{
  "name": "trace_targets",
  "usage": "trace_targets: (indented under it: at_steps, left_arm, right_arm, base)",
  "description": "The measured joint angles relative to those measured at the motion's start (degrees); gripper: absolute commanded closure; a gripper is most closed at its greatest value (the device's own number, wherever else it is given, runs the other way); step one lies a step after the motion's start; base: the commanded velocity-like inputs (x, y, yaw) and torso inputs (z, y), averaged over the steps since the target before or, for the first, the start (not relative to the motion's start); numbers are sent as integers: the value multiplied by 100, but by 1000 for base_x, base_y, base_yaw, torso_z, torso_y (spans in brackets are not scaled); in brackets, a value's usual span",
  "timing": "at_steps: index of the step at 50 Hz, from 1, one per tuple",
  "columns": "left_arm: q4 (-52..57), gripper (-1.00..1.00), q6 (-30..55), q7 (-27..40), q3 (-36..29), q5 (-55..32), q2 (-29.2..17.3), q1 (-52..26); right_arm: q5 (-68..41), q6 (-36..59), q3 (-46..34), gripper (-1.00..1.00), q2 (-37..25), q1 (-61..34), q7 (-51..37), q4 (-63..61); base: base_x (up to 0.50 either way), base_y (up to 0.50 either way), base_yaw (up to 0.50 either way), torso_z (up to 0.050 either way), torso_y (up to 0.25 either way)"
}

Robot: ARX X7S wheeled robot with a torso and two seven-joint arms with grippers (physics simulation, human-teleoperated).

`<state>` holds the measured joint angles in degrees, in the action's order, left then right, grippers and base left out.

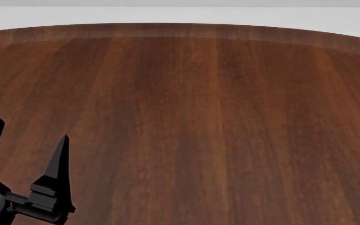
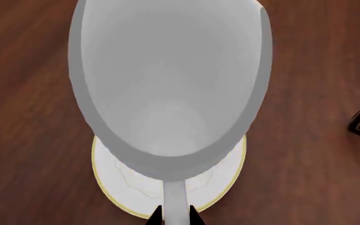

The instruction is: Put the white mug on the plate.

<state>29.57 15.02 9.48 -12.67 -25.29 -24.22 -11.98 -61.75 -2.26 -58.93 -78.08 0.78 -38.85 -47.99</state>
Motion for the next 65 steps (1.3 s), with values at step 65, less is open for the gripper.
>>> trace_targets:
  at_steps: [65]
  left_arm:
    - [182,-100,36,171,-7,-37,-142,99]
  right_arm:
    - [-766,129,11,100,963,-428,1257,1608]
  base:
    - [0,0,0,0,0]
